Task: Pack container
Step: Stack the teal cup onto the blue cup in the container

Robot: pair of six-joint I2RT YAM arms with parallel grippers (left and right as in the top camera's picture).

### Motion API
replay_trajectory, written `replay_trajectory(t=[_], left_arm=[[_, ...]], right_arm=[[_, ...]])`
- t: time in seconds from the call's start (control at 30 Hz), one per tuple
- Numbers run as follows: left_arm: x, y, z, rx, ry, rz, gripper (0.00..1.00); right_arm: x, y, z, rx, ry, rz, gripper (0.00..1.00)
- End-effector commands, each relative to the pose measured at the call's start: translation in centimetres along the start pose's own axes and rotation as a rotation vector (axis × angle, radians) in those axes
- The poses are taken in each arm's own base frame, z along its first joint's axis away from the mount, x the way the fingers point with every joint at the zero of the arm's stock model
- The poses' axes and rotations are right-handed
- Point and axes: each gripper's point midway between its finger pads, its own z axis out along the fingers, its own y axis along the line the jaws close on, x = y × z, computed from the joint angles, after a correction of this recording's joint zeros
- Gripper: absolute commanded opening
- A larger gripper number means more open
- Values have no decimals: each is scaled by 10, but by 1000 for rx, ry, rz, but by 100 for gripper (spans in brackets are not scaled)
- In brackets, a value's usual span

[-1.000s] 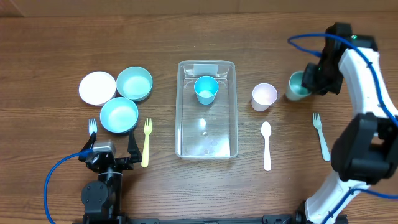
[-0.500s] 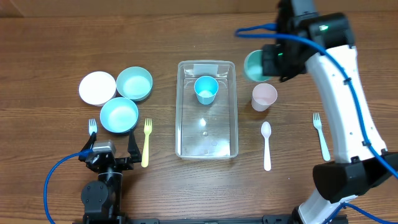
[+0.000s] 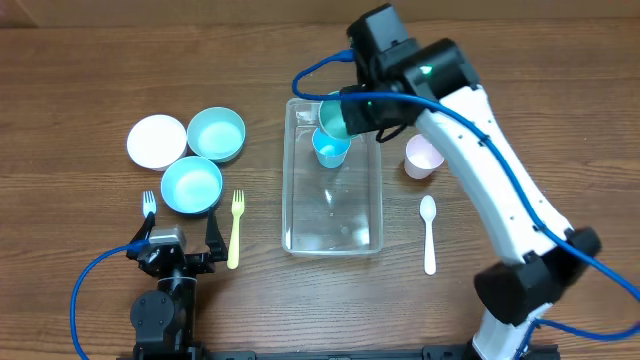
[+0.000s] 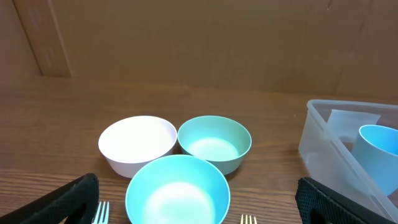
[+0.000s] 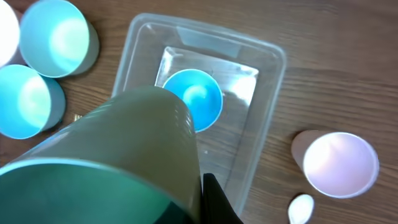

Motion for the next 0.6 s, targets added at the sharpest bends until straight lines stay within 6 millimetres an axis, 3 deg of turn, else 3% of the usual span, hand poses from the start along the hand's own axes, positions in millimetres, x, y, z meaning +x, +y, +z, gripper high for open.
replay_trajectory(t=[0.0,0.2,0.57], left_arm=[[-2,5,0,-21,-12,24,100],[-2,5,0,-21,-11,24,100],[-2,5,0,-21,-12,24,100]], right_arm=[[0,1,31,26,52,16,4],[1,-1,59,46,94,16,4],[-4,-9,65,95,72,14,4]])
